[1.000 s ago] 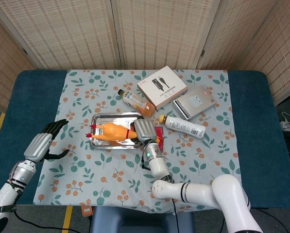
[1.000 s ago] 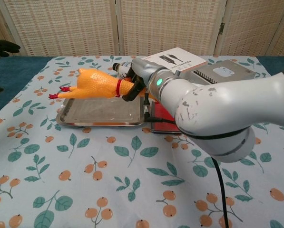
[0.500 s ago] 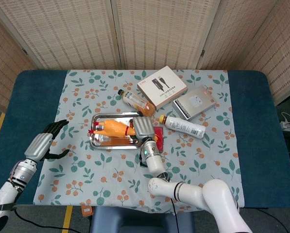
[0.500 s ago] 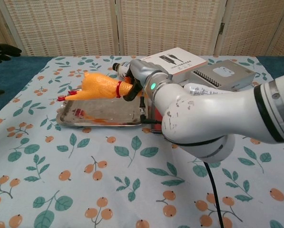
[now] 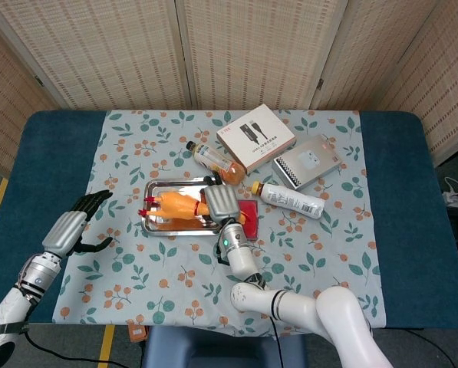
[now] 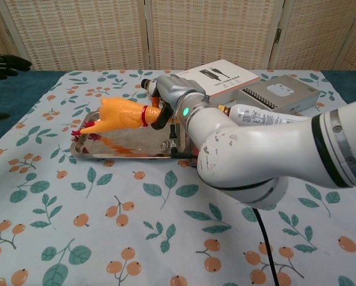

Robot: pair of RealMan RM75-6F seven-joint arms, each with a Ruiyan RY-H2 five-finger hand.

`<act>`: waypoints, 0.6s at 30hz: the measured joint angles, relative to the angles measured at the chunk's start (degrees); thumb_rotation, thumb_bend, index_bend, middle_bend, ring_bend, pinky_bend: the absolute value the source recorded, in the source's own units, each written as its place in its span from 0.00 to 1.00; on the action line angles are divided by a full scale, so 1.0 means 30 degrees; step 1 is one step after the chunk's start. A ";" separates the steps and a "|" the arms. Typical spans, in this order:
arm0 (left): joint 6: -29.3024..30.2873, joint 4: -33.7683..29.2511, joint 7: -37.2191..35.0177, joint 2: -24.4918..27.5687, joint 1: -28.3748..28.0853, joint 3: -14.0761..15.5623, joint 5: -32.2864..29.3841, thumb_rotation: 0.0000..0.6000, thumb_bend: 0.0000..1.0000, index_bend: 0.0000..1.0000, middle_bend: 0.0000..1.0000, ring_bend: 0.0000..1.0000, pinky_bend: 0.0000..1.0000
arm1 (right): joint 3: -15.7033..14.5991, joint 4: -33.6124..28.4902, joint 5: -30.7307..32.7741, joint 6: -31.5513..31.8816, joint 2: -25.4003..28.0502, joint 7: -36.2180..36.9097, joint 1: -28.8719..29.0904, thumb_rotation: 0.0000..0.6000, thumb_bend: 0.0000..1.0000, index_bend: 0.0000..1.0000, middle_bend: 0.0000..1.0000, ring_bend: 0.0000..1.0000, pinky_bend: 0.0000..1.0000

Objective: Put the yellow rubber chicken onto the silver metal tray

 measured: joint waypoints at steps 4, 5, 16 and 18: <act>-0.0093 -0.0038 -0.0014 0.0004 -0.0027 0.0023 -0.0017 1.00 0.30 0.00 0.00 0.00 0.00 | 0.0104 -0.0320 0.0261 -0.0082 0.0100 -0.0769 -0.0265 1.00 0.22 0.04 0.05 0.00 0.24; -0.0108 -0.0079 -0.0015 0.0027 -0.0033 0.0026 -0.0022 1.00 0.30 0.00 0.00 0.00 0.00 | 0.0141 -0.0351 0.0319 -0.0093 0.0093 -0.0883 -0.0293 1.00 0.22 0.03 0.04 0.00 0.23; -0.0173 -0.0423 0.0258 0.0117 -0.0087 -0.0007 -0.0107 1.00 0.30 0.00 0.00 0.00 0.00 | 0.0622 -0.1008 0.0242 0.0354 0.0239 -0.1648 -0.0614 1.00 0.19 0.00 0.00 0.00 0.16; -0.0138 -0.0499 0.0347 0.0113 -0.0079 -0.0002 -0.0096 1.00 0.30 0.00 0.00 0.00 0.00 | 0.0666 -0.1108 0.0115 0.0386 0.0291 -0.1582 -0.0666 1.00 0.19 0.00 0.00 0.00 0.16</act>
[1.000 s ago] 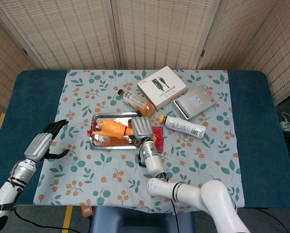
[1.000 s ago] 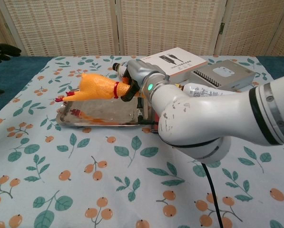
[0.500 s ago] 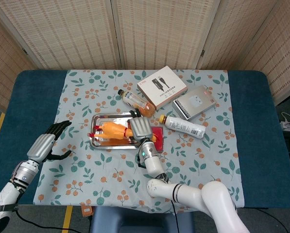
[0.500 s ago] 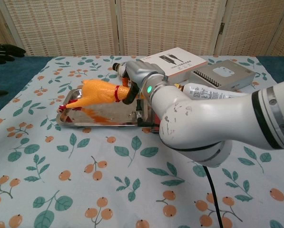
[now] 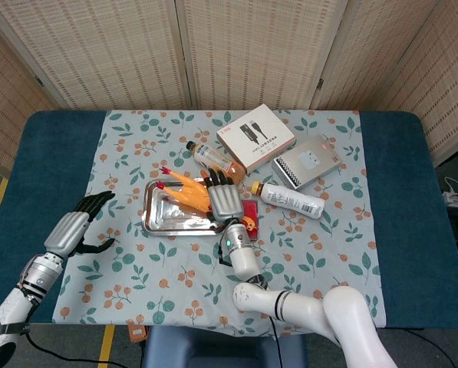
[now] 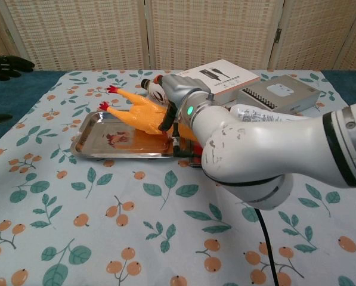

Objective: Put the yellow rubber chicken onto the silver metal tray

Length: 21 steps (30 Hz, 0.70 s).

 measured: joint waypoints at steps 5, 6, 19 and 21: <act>0.0227 -0.0222 0.0204 0.0152 0.0117 -0.0001 -0.0008 1.00 0.30 0.00 0.00 0.00 0.00 | 0.0075 -0.0579 -0.0317 0.0155 0.0329 0.0218 -0.0255 1.00 0.19 0.00 0.00 0.00 0.16; 0.0305 -0.0255 0.0210 0.0191 0.0158 0.0004 0.0011 1.00 0.30 0.00 0.00 0.00 0.00 | 0.0073 -0.0788 -0.0375 0.0198 0.0446 0.0258 -0.0339 1.00 0.19 0.00 0.00 0.00 0.15; 0.2408 -0.0706 0.0551 0.1699 0.2298 0.1123 0.0521 1.00 0.35 0.00 0.00 0.00 0.00 | -0.2256 -1.0964 -0.3173 0.2378 0.6470 0.1062 -0.4582 1.00 0.17 0.00 0.00 0.00 0.09; 0.2897 -0.0760 0.0819 0.1943 0.2989 0.1493 0.0472 1.00 0.35 0.00 0.00 0.00 0.00 | -0.3045 -1.3018 -0.4030 0.2931 0.8151 0.1278 -0.5630 1.00 0.17 0.00 0.00 0.00 0.09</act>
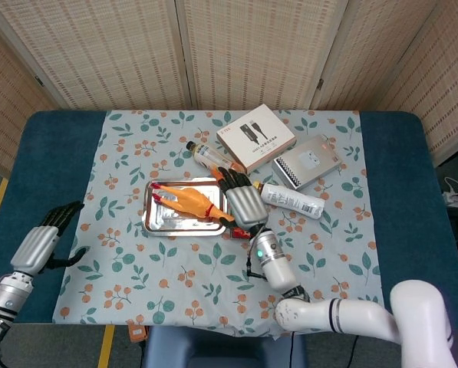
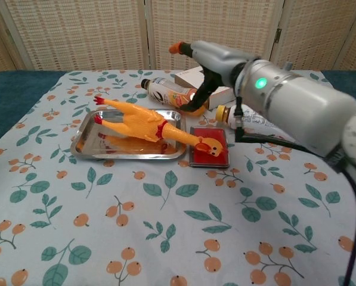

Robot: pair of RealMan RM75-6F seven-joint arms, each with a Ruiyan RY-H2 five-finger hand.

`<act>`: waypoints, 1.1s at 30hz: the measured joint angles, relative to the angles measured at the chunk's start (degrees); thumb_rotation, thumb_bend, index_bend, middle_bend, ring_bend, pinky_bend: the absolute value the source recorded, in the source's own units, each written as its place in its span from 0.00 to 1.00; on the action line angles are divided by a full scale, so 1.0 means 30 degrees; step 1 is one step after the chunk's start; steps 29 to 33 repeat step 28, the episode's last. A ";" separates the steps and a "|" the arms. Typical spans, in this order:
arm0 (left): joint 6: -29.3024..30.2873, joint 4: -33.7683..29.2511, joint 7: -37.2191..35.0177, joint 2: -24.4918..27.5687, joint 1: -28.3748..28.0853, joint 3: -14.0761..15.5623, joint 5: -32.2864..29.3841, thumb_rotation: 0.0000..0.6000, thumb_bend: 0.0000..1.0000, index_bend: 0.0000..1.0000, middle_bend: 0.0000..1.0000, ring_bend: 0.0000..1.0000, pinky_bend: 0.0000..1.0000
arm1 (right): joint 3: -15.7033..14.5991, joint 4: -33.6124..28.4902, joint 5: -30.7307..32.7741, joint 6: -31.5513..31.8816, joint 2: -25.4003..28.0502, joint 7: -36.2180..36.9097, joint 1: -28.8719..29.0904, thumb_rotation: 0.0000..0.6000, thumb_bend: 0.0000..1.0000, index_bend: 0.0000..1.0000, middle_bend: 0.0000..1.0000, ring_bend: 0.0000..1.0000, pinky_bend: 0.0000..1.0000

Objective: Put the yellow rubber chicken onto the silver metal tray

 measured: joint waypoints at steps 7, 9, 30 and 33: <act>0.1665 0.0146 0.1338 0.0191 0.1965 0.1115 0.0149 1.00 0.35 0.00 0.00 0.00 0.00 | -0.4189 -0.4223 -0.5802 0.3418 0.6100 0.1385 -0.4676 1.00 0.17 0.00 0.00 0.00 0.01; 0.2529 0.0286 0.1955 -0.0052 0.2393 0.1140 0.0196 1.00 0.35 0.00 0.00 0.00 0.00 | -0.5470 -0.4458 -0.7305 0.4473 0.7142 0.1845 -0.6063 1.00 0.17 0.00 0.00 0.00 0.00; 0.6037 0.1271 0.3726 -0.1322 0.4899 0.1504 0.2126 1.00 0.35 0.00 0.00 0.00 0.00 | -0.9115 -0.0051 -1.1352 1.0241 0.9215 0.8558 -1.4201 1.00 0.17 0.00 0.00 0.00 0.00; 0.6037 0.1271 0.3726 -0.1322 0.4899 0.1504 0.2126 1.00 0.35 0.00 0.00 0.00 0.00 | -0.9115 -0.0051 -1.1352 1.0241 0.9215 0.8558 -1.4201 1.00 0.17 0.00 0.00 0.00 0.00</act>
